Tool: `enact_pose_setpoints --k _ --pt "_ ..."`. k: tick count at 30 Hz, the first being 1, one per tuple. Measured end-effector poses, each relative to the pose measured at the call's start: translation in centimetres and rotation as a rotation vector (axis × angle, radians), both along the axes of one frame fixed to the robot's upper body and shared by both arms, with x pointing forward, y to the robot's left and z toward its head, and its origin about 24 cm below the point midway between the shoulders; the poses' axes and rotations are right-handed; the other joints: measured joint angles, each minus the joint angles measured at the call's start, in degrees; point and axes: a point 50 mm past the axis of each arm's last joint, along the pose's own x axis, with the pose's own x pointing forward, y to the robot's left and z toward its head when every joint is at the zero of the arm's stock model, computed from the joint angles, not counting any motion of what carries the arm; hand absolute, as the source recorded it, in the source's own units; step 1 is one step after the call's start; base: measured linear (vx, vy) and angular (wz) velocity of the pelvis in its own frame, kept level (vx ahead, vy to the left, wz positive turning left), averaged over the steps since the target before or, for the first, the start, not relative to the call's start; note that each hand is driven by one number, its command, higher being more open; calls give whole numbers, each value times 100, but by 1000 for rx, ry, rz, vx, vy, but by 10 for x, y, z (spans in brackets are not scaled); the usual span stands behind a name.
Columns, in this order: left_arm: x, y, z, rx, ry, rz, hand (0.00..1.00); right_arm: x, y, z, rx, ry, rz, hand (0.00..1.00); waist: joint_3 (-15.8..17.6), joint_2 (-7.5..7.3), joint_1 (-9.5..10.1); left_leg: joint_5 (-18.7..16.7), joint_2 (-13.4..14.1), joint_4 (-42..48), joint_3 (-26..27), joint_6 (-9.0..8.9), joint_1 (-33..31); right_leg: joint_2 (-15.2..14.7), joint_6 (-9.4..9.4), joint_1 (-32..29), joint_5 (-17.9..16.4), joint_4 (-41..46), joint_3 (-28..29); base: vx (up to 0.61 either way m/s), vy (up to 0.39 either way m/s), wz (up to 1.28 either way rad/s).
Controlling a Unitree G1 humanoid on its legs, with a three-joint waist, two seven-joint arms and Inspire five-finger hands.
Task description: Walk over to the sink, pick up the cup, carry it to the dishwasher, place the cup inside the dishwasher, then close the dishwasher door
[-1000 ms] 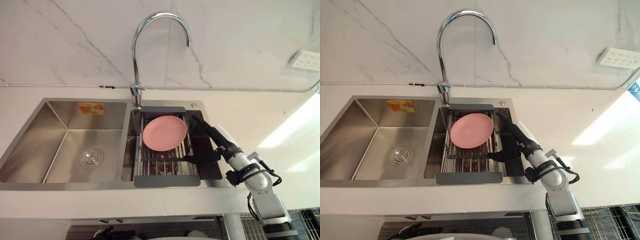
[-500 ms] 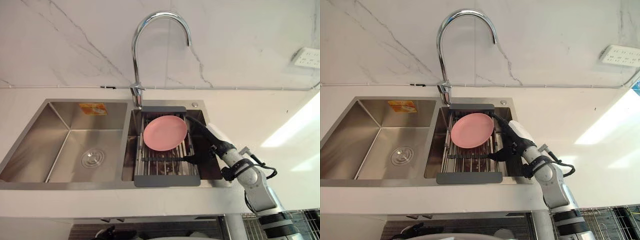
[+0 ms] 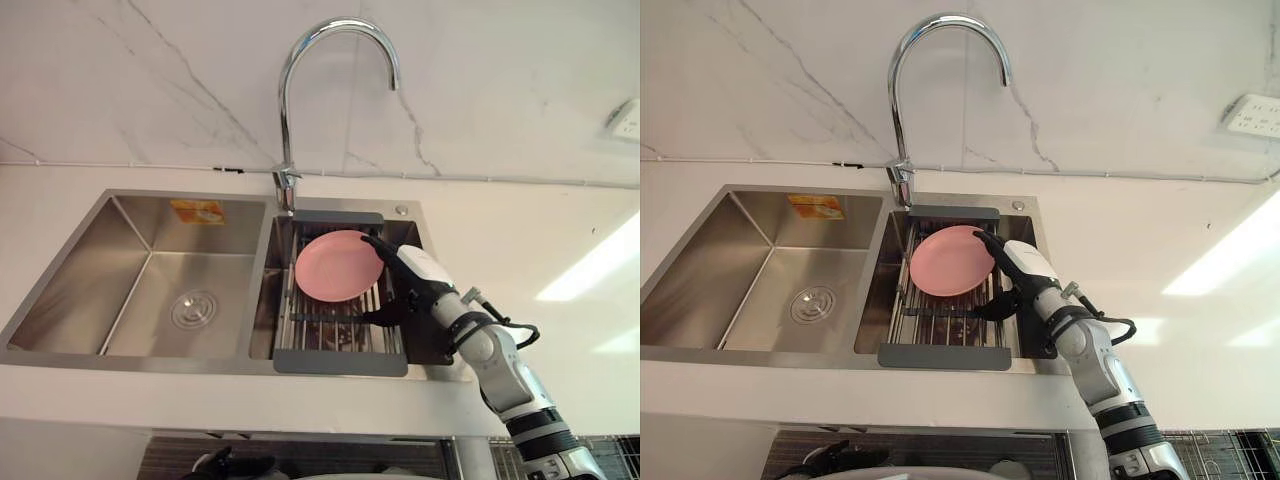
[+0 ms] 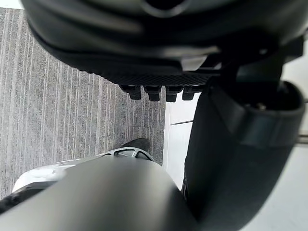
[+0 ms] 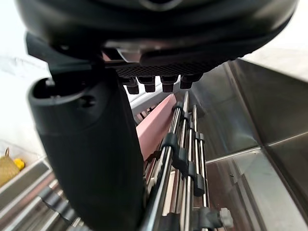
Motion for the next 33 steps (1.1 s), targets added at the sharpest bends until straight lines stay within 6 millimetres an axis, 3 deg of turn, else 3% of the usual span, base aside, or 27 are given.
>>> enact_pose_setpoints --k 4,23,24,33 --pt "2 0 1 -1 -7 0 100 3 -1 -3 -35 -29 -20 100 7 -2 84 7 -4 0 -38 -4 0 9 -1 31 0 -27 -35 -2 -9 4" --pt "3 0 2 -4 -12 3 100 5 7 -16 -213 -261 -51 100 51 4 109 68 -5 -10 -213 -19 -35 15 -14 92 -8 -44 -196 -7 -7 4" --pt "3 0 2 -5 -13 3 100 5 7 -16 -221 -273 -51 0 52 4 110 74 -5 -10 -224 -20 -41 15 -17 91 -10 -44 -207 -16 -11 7" --pt "6 0 2 -19 -23 -1 100 10 11 -27 -317 -336 -19 0 71 36 196 117 -3 -11 -299 -23 -82 27 -28 91 -10 -44 -283 -6 -7 4"
